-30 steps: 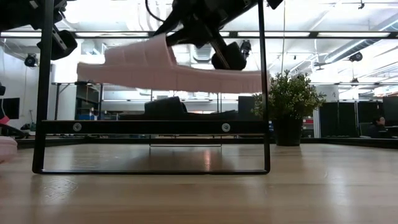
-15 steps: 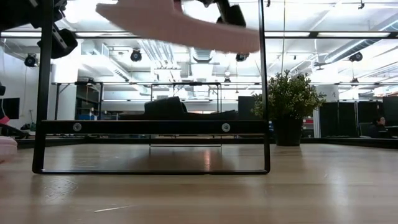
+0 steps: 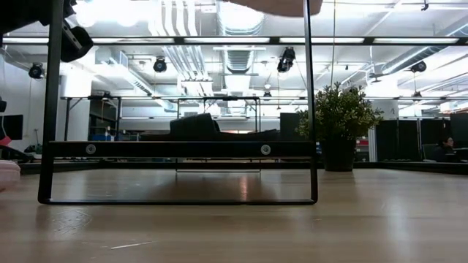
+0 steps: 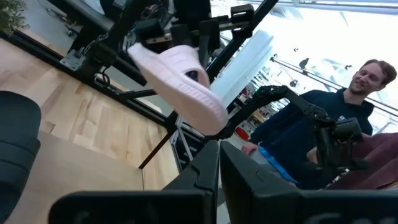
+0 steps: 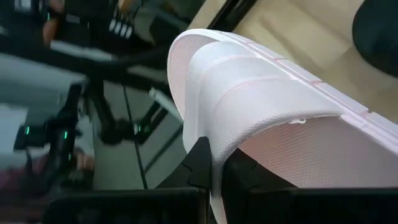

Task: Pick and place slides into the shelf
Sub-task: Put the right light pink slide on the shelf

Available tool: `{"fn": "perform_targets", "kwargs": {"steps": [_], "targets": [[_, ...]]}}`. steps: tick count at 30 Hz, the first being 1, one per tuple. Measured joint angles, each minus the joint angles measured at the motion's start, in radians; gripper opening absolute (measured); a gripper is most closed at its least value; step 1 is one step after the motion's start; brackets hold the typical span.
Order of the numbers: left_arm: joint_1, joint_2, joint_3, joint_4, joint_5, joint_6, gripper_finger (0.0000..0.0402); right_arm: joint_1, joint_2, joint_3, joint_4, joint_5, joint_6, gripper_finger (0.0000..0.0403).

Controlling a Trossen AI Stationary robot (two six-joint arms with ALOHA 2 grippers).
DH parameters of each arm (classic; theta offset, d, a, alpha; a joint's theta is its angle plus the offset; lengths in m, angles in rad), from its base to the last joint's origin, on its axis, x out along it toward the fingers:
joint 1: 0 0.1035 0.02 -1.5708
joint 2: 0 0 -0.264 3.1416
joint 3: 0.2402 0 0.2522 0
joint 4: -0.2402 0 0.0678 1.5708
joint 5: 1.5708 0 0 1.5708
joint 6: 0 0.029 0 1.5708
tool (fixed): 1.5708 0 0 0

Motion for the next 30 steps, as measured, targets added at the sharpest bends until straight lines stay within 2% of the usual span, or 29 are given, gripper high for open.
{"fn": "perform_targets", "kwargs": {"steps": [9,15,21,25,27,30], "targets": [[0.0,0.018,0.0,0.098,-0.004,-0.105,0.0,-0.042,0.016,0.193,-0.235,-0.186,-0.203,0.0009],[0.0,0.066,-0.001,0.145,-0.092,-0.152,0.0,-0.06,0.089,0.376,-0.415,-0.243,-0.42,0.0009],[0.0,0.17,-0.003,0.237,-0.101,-0.24,0.0,-0.086,0.168,0.541,-0.622,-0.322,-0.584,0.0009],[0.0,0.254,-0.003,0.364,-0.053,-0.263,0.0001,-0.107,0.206,0.608,-0.749,-0.347,-0.68,0.0009],[0.0,0.305,-0.003,0.443,-0.043,-0.271,0.0012,-0.112,0.222,0.629,-0.785,-0.378,-0.716,0.0009],[0.0,0.403,-0.003,0.552,-0.042,-0.287,0.0053,-0.113,0.242,0.645,-0.809,-0.409,-0.775,0.0009]]}}
